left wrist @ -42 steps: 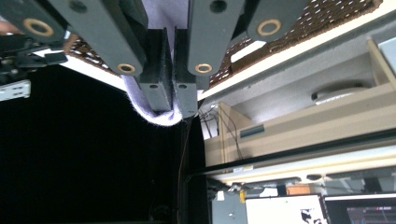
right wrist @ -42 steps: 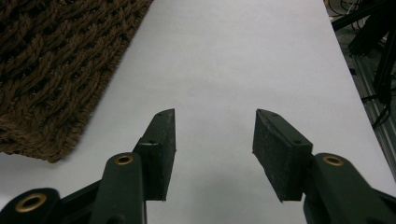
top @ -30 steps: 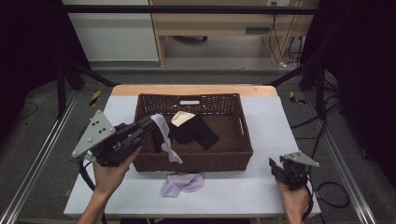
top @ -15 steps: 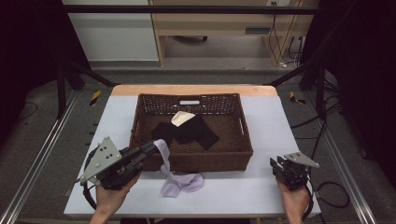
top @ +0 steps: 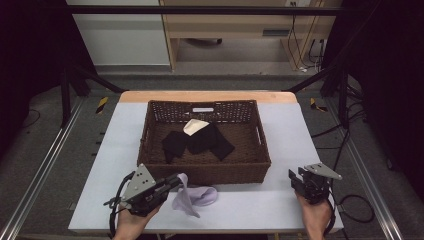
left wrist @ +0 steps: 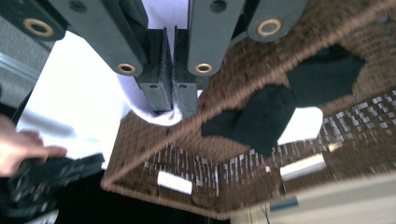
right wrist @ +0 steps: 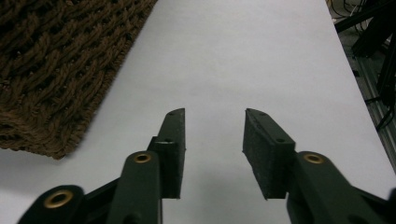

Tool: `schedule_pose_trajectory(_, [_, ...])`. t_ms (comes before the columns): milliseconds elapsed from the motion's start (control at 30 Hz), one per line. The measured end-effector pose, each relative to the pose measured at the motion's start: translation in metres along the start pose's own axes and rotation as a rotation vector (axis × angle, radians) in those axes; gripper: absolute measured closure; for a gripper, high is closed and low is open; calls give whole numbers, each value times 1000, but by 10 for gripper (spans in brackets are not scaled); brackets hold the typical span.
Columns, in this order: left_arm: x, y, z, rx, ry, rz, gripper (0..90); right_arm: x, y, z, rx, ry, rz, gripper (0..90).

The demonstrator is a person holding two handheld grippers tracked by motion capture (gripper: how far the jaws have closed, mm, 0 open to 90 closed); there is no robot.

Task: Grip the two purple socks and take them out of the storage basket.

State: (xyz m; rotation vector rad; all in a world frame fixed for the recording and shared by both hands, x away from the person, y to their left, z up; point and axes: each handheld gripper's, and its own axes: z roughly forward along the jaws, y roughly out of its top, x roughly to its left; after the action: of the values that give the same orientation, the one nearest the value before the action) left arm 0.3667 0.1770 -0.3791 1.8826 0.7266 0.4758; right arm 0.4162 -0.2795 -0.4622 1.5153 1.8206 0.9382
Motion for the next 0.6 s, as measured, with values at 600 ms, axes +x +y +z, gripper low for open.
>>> schedule_pose_trajectory(600, [13,-48,53,225,16,-71,723,0,-1,5,32,-3,10,460])
